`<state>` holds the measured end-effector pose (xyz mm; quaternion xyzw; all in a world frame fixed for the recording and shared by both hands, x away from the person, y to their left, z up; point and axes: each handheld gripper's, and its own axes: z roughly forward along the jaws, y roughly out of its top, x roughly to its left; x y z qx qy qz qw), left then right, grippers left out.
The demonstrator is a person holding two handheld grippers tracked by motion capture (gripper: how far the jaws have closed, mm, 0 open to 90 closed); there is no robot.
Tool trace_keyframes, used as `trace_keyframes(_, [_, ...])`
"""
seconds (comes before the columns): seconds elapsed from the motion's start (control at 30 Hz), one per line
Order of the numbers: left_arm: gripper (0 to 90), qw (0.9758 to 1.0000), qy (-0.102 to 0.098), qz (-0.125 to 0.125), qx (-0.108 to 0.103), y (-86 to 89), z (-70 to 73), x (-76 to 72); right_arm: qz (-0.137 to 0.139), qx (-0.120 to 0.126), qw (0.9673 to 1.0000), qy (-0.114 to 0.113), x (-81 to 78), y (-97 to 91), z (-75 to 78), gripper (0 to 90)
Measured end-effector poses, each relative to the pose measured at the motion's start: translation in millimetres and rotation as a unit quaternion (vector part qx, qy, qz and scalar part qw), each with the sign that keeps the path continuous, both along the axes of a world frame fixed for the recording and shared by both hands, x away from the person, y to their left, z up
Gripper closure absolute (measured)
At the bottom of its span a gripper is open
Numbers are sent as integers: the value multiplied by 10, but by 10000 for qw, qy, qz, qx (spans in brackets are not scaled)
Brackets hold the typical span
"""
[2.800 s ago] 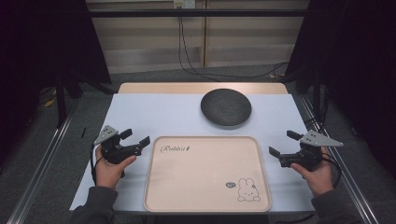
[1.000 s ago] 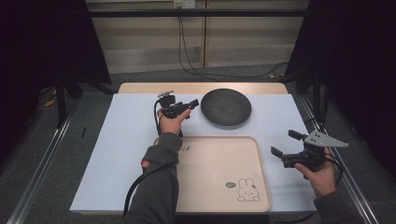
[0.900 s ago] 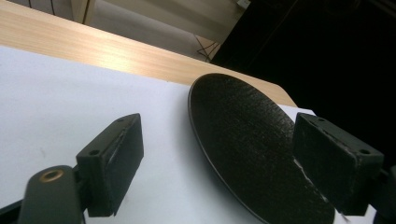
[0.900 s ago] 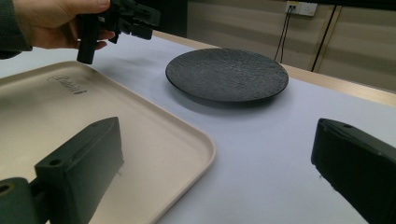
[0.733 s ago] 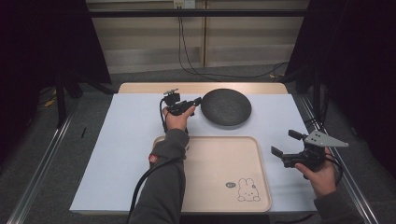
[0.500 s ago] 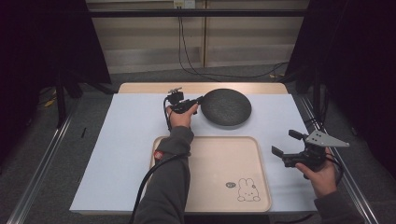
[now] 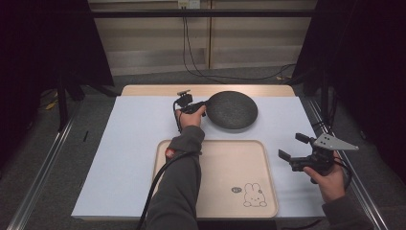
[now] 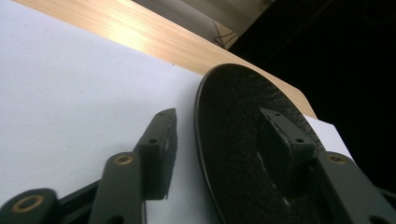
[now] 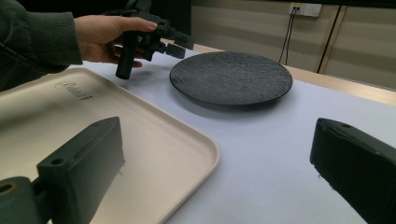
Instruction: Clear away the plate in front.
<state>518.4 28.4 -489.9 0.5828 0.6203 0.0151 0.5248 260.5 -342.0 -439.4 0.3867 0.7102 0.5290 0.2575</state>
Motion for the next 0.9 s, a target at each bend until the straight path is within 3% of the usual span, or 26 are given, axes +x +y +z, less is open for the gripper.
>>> trace_keyframes(0.13, [580, 10000, 87, 23, 4, -68, -26, 11, 39, 7, 10000, -8, 0, -6, 2, 26])
trace_keyframes(0.33, [586, 9998, 143, 144, -20, -111, -85, 19, 17, 36, 10000, -36, -5, -10, 6, 28])
trace_keyframes(0.5, [620, 9994, 319, 94, -72, -186, -150, 21, 31, 74, 10000, -35, -13, -22, 12, 30])
trace_keyframes(0.57, [671, 9990, 415, 146, -104, -208, -175, 8, 17, 93, 9999, -33, -15, -25, 15, 30])
trace_keyframes(0.6, [671, 9984, 456, 240, -219, -204, -189, 6, 26, 101, 9999, -25, -15, -25, 15, 31])
trace_keyframes(0.63, [739, 9976, 491, 329, -368, -189, -224, 6, 2, 95, 10000, -15, -17, -29, 17, 31])
trace_keyframes(0.8, [757, 9971, 499, 403, -405, -193, -230, -17, 34, 120, 9999, -39, -14, -45, 21, 32])
trace_keyframes(0.87, [768, 9957, 552, 505, -552, -192, -222, -30, 42, 124, 9999, -38, -14, -47, 21, 32])
trace_keyframes(0.9, [781, 9971, 406, 398, -511, -172, -209, -51, 47, 117, 9999, -42, -12, -49, 22, 32])
